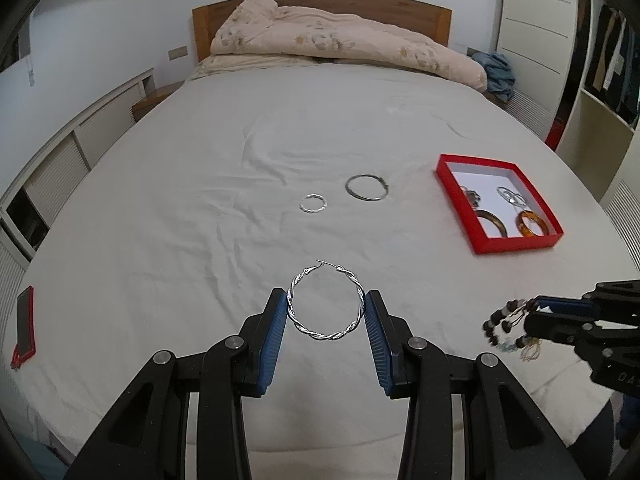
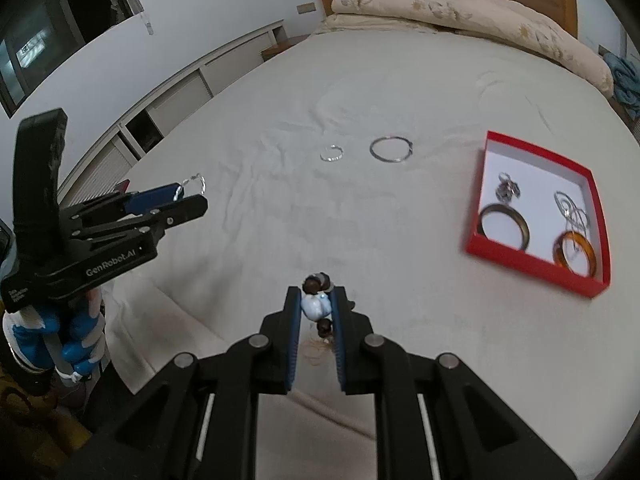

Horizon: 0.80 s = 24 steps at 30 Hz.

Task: Organize jewelry
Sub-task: 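Lift the bracelet and hoop and carry both over the red box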

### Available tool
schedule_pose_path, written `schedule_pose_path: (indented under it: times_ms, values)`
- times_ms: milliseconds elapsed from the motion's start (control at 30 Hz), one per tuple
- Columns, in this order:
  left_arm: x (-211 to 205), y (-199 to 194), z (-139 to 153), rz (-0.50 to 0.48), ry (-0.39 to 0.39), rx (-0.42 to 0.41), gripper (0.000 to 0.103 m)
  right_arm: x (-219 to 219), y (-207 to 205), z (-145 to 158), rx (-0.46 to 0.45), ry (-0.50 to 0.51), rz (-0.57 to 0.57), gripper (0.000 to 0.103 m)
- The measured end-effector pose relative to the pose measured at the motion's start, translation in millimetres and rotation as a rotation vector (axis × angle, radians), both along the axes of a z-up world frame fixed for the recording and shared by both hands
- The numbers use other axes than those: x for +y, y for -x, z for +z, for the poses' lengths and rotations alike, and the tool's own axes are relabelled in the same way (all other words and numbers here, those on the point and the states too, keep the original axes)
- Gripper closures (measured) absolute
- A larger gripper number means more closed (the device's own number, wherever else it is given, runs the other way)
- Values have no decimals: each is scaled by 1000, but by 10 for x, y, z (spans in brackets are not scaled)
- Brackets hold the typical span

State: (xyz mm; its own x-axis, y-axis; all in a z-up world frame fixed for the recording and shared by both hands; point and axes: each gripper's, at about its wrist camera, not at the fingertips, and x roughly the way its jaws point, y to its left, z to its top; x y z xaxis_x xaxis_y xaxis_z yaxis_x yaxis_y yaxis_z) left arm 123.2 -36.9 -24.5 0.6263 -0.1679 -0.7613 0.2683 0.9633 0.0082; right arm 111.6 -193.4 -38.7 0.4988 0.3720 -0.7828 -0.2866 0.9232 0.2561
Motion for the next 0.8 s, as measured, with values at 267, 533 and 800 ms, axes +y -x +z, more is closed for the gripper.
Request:
schedule_pose_path:
  times_ms: [267,533,800]
  values:
    - [-149,214,70,-10,-24,4,64,-102,241,-6,4,-12,-12,89]
    - [-348,412,149,-15,-66,-9,64,-303,439,48,-13,-26,-33,89]
    - [-544,616,240,-36,-108,-18,64,-501,645,100,-40,-45,-56,89]
